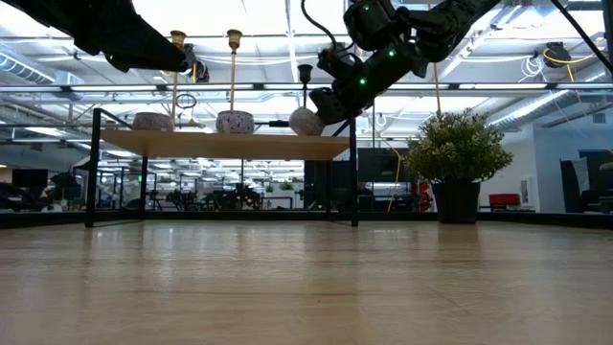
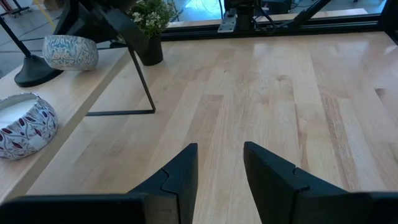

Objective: Pick & Place candle stick holders
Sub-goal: Put the yellow and blue scented candle on the shelf, then adjust the blue and white scented candle on the shelf

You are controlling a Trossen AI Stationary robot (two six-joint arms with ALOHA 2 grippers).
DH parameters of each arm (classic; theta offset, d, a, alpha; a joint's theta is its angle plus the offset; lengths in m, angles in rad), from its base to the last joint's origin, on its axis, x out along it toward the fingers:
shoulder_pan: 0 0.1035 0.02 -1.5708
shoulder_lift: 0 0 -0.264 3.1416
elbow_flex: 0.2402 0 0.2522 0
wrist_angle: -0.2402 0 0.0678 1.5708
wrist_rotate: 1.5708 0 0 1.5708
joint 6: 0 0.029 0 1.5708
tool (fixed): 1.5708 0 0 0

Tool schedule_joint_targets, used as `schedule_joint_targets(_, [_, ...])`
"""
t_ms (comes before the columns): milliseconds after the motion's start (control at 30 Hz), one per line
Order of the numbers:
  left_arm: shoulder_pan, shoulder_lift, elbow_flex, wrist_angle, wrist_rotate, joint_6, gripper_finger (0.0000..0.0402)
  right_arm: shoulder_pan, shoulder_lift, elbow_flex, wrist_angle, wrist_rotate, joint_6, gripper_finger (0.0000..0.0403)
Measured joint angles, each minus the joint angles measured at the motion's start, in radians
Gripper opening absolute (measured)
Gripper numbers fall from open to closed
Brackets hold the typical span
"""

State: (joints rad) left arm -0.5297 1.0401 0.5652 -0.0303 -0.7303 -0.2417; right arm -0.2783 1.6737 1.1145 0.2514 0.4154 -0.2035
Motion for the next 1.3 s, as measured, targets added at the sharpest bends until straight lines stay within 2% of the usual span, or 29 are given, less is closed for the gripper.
schedule_joint_targets(533, [0.000,0.000,0.000,0.002,-0.001,-0.008,0.0136,0.001,-0.001,0.000,0.022,0.001,-0.003,0.0124])
schedule_joint_targets(1033, [0.000,0.000,0.000,0.012,-0.004,-0.010,0.0136,0.025,-0.001,0.000,0.079,0.004,-0.058,0.0125])
schedule_joint_targets(1200, [0.000,0.000,0.000,0.031,-0.076,-0.005,0.0136,0.049,-0.001,0.000,0.126,0.007,-0.135,0.0123])
schedule_joint_targets(1300, [0.012,0.000,0.000,0.029,-0.056,-0.002,0.0136,0.080,-0.002,0.000,0.201,0.007,-0.200,0.0123])
